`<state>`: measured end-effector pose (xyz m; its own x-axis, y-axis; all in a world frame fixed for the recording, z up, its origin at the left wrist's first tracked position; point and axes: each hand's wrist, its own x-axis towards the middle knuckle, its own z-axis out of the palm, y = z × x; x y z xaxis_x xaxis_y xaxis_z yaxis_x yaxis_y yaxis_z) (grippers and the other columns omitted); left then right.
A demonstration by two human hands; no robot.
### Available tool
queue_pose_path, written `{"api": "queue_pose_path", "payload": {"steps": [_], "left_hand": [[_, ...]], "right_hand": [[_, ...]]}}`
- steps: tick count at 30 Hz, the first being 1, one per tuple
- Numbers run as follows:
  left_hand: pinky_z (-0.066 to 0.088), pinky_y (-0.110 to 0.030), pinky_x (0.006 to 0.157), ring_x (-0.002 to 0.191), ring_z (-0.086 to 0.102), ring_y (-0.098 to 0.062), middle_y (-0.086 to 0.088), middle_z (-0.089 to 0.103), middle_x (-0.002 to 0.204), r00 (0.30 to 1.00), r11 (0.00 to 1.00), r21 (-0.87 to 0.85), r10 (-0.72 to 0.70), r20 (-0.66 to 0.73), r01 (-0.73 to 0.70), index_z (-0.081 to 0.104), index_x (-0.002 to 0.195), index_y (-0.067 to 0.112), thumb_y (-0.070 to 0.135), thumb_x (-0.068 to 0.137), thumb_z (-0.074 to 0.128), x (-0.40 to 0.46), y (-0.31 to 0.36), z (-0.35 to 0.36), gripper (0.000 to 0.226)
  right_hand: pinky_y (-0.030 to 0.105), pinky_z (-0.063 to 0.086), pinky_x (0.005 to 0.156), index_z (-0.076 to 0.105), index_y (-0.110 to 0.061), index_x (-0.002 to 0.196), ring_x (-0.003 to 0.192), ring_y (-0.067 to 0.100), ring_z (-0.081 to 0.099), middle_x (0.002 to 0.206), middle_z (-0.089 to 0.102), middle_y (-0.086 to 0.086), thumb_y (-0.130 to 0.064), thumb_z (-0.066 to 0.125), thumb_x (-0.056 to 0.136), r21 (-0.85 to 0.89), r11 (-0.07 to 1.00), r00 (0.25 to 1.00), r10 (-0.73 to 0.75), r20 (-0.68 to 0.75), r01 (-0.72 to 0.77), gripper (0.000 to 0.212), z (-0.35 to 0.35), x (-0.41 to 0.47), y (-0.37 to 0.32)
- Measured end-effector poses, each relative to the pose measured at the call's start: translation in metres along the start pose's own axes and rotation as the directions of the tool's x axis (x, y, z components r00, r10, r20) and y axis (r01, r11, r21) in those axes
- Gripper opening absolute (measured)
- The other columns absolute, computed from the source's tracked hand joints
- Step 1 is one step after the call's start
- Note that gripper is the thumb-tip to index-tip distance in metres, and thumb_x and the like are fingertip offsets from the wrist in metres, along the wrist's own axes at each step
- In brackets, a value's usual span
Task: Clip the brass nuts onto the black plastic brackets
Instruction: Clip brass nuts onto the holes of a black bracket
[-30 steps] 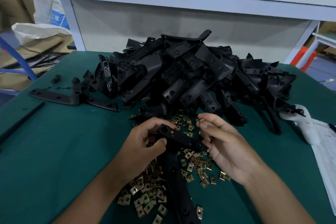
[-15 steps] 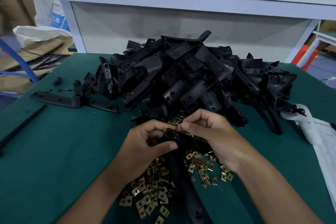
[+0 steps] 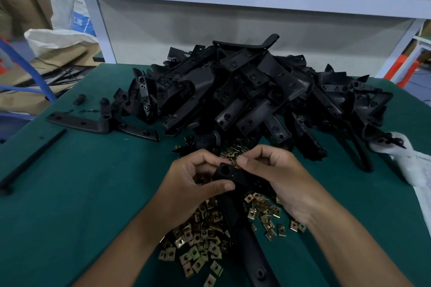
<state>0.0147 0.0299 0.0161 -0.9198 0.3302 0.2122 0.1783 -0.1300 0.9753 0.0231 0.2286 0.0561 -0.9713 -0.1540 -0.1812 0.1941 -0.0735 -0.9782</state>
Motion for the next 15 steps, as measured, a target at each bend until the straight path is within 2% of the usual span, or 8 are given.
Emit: {"api": "queue_pose_path", "payload": {"steps": [3,6,10,15], "left_hand": [[0.058,-0.022,0.078,0.091,0.075,-0.017,-0.006,0.078,0.093,1.0,1.0,0.029,0.008,0.002,-0.008,0.075,0.097,0.026,0.022,0.074,0.086,0.0,0.0006,-0.0002,0.026],[0.058,-0.021,0.078,0.09,0.075,-0.016,-0.005,0.078,0.093,1.0,0.999,0.032,0.012,0.006,-0.012,0.075,0.096,0.025,0.019,0.074,0.085,0.0001,0.0016,0.0009,0.025],[0.057,-0.021,0.077,0.09,0.074,-0.015,-0.005,0.078,0.092,1.0,0.999,0.033,0.01,0.002,-0.01,0.075,0.095,0.025,0.018,0.073,0.085,0.0002,0.0013,0.0011,0.025],[0.058,-0.021,0.076,0.088,0.075,-0.014,-0.004,0.078,0.091,1.0,1.0,0.014,0.004,-0.025,-0.004,0.075,0.097,0.025,0.019,0.074,0.083,0.0005,0.0001,0.0014,0.025]], "right_hand": [[0.022,0.056,0.075,0.077,-0.016,0.083,0.08,0.016,0.071,0.084,0.074,0.007,-0.027,0.078,0.077,-0.007,1.0,1.0,0.002,-0.003,-0.002,0.012,0.0006,-0.0002,-0.0001],[0.019,0.055,0.073,0.077,-0.016,0.081,0.079,0.014,0.071,0.083,0.075,0.006,-0.027,0.078,0.077,-0.008,1.0,1.0,-0.011,-0.008,0.01,0.011,0.0014,-0.0001,0.0001],[0.027,0.055,0.078,0.077,-0.016,0.084,0.081,0.018,0.072,0.086,0.076,0.008,-0.033,0.079,0.075,-0.056,0.998,1.0,-0.03,-0.004,0.03,0.019,0.0032,-0.001,0.003],[0.022,0.055,0.077,0.073,-0.017,0.078,0.085,0.015,0.071,0.089,0.075,0.002,-0.042,0.07,0.086,-0.1,0.991,0.996,-0.092,-0.015,0.09,0.026,0.004,-0.0024,0.0036]]}}
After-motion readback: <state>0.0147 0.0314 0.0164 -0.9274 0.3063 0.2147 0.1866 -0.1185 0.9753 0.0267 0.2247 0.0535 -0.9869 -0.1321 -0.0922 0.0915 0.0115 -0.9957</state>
